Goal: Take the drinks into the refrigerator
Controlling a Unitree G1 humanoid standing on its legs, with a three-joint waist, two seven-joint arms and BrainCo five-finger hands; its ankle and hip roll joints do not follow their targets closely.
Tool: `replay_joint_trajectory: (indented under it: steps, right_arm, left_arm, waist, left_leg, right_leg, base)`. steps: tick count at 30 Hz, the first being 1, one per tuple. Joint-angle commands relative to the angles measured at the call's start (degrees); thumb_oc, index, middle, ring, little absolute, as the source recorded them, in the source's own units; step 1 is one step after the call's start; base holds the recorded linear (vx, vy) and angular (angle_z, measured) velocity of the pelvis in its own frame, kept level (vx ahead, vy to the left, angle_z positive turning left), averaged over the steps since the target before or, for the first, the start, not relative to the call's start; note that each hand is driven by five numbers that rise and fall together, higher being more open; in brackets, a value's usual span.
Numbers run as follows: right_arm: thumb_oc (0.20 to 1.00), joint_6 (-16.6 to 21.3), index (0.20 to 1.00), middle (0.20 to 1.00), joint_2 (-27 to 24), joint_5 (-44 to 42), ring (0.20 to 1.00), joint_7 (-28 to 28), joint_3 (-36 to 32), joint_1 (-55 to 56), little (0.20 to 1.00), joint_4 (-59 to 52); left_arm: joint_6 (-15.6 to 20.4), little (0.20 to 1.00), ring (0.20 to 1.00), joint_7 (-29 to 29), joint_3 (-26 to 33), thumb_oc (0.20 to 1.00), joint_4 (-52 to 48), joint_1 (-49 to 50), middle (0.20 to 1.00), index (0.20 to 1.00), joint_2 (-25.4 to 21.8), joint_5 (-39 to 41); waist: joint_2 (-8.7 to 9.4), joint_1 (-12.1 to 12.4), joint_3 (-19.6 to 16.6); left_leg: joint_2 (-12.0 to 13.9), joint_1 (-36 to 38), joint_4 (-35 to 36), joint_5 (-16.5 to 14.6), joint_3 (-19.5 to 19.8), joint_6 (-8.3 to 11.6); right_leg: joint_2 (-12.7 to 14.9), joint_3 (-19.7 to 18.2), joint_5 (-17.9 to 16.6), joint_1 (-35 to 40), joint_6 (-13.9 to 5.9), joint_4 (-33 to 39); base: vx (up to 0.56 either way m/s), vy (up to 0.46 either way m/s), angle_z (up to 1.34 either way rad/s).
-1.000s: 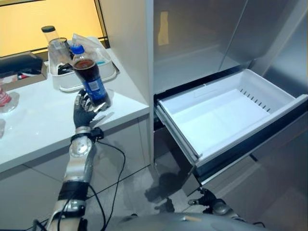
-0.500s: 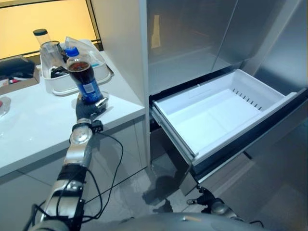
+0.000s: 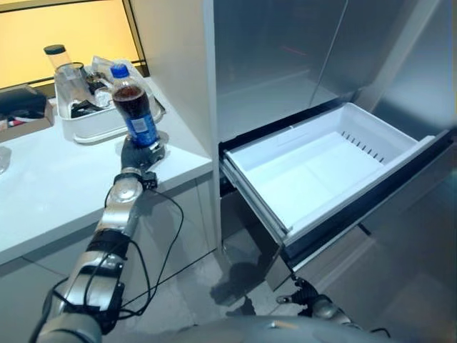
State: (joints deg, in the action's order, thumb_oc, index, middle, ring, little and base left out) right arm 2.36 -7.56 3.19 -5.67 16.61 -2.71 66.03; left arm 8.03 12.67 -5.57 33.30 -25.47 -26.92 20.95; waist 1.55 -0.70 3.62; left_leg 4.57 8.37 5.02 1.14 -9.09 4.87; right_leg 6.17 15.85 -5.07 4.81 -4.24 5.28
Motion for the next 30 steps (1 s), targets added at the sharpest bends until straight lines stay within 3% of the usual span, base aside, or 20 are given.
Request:
replay_joint_trajectory:
  steps: [1,9,14,17,18,23,30]
  right_arm:
    - [1.0,1.6,1.0,1.0,0.9,-1.8,1.0,-0.8,1.5,-1.0,1.0,1.0]
    - [1.0,2.8,1.0,1.0,0.3,-5.8,1.0,-2.1,-4.2,-2.2,1.0,-2.6]
    - [1.0,4.9,1.0,1.0,0.0,-9.8,1.0,-2.9,-7.9,-4.4,1.0,-1.4]
    - [1.0,6.1,1.0,1.0,-0.9,-11.1,1.0,-3.4,-8.4,-4.1,1.0,-6.0]
    - [1.0,7.6,1.0,1.0,-2.7,-12.1,1.0,-3.9,-9.2,-3.0,1.0,-15.3]
    - [1.0,9.9,1.0,1.0,-5.9,-13.3,1.0,-4.0,-13.2,0.7,1.0,-32.9]
    - [1.0,13.2,1.0,1.0,-5.2,-19.2,1.0,-6.0,-21.8,3.5,1.0,-41.1]
  left_arm:
    - [3.8,0.2,0.2,-0.7,0.9,0.2,-4.5,-4.5,0.2,0.2,2.1,-1.4]
    - [5.7,0.2,0.2,-4.8,4.0,0.2,-21.5,12.7,0.2,0.2,9.3,0.7]
    - [7.0,0.2,0.2,-8.8,4.2,0.2,-29.1,20.7,0.2,0.2,11.2,2.7]
    - [7.4,0.2,0.2,-9.3,4.6,0.2,-30.6,23.0,0.2,0.2,11.2,2.3]
    - [7.5,0.2,0.2,-9.6,5.3,0.2,-32.4,25.1,0.2,0.2,11.1,1.8]
    - [8.1,0.2,0.2,-12.0,6.0,0.2,-36.2,29.1,0.2,0.2,11.1,2.9]
    - [9.0,0.2,0.2,-13.8,7.3,0.2,-41.1,31.8,0.2,0.2,11.2,3.4]
  waist:
    - [0.44,-1.3,2.5]
    - [0.9,0.1,3.3]
    - [0.79,1.4,3.7]
    - [0.81,1.5,3.8]
    - [0.96,1.5,4.0]
    - [1.19,1.2,4.3]
    - [1.43,0.7,4.3]
  left_leg:
    - [-3.4,-0.7,0.0,-4.3,0.7,-2.58]
    - [-3.3,-1.0,0.0,-4.4,1.1,-2.88]
    - [-3.5,-1.2,0.0,-4.4,1.5,-3.09]
    - [-3.6,-1.3,0.0,-4.4,1.6,-3.16]
    - [-3.6,-1.4,0.0,-4.4,1.6,-3.21]
    - [-3.6,-1.7,0.0,-4.2,1.7,-3.38]
    - [-3.5,-1.8,0.0,-4.4,1.8,-3.57]
  right_leg:
    - [1.6,1.5,0.2,1.5,-3.86,-0.8]
    - [1.7,1.4,0.1,1.2,-3.53,-0.7]
    - [2.0,1.7,0.0,1.2,-3.53,-0.8]
    - [1.9,1.7,0.0,1.1,-3.49,-0.9]
    - [1.9,1.4,0.0,1.0,-3.4,-0.9]
    - [1.9,1.3,0.0,0.6,-3.28,-1.0]
    - [1.8,1.3,0.0,0.5,-3.17,-1.1]
  base:
    - [-0.01,0.002,-0.05]
    - [0.0,0.0,0.0]
    - [0.0,0.001,-0.01]
    - [0.0,0.0,0.0]
    - [0.0,0.0,0.0]
    - [0.0,0.0,-0.01]
    - [0.0,0.0,0.0]
